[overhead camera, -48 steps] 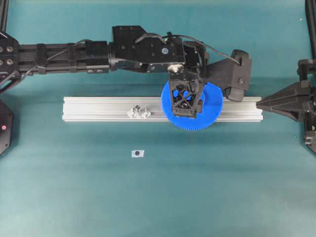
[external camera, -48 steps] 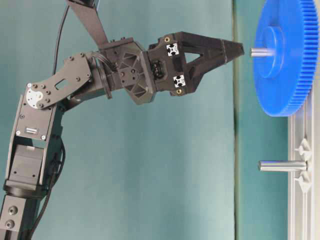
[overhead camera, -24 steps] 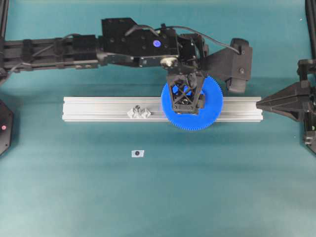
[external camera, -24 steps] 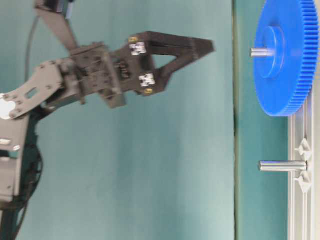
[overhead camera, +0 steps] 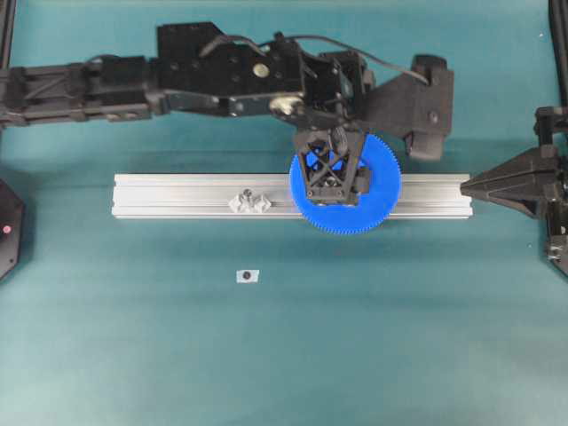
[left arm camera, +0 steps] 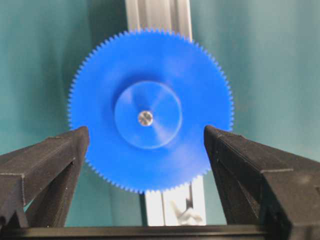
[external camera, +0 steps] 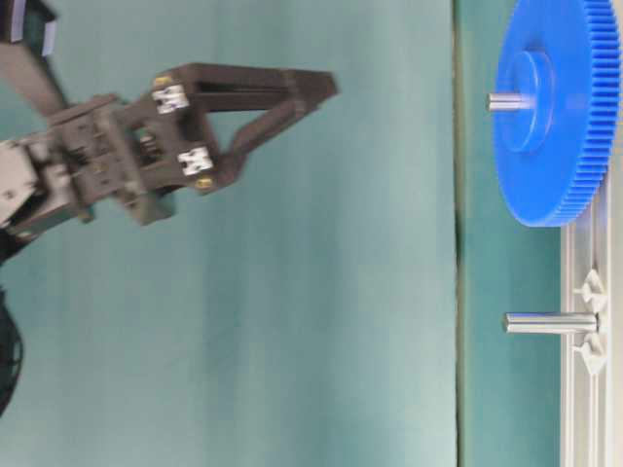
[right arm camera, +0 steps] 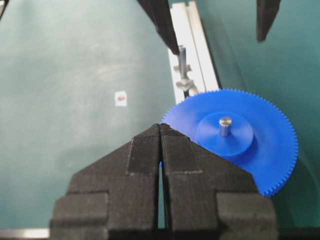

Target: Insert the large gear onto the shaft.

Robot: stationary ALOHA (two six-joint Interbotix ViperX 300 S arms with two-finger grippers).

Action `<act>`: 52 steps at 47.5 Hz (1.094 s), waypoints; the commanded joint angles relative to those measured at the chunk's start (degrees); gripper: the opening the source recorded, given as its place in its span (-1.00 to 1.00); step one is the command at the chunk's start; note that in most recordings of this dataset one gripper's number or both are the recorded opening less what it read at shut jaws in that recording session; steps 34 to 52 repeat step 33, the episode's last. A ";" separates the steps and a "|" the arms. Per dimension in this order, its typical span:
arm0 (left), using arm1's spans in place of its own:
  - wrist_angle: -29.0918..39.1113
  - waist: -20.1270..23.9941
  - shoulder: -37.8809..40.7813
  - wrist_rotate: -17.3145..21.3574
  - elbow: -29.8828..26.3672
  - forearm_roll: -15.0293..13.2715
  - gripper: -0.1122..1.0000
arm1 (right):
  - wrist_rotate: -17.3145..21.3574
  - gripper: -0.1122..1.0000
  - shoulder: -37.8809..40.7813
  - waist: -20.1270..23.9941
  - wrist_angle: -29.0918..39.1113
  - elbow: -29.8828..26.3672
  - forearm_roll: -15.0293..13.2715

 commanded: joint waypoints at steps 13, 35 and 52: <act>-0.18 -1.32 -5.01 0.00 -1.32 0.18 0.82 | 0.62 -0.80 0.18 0.00 -0.44 -0.88 0.00; -0.18 -1.67 -7.29 -3.60 0.09 0.18 0.81 | 0.62 -0.80 0.26 0.00 -0.26 -0.88 0.00; -0.18 -1.67 -7.29 -3.60 0.09 0.18 0.81 | 0.62 -0.80 0.26 0.00 -0.26 -0.88 0.00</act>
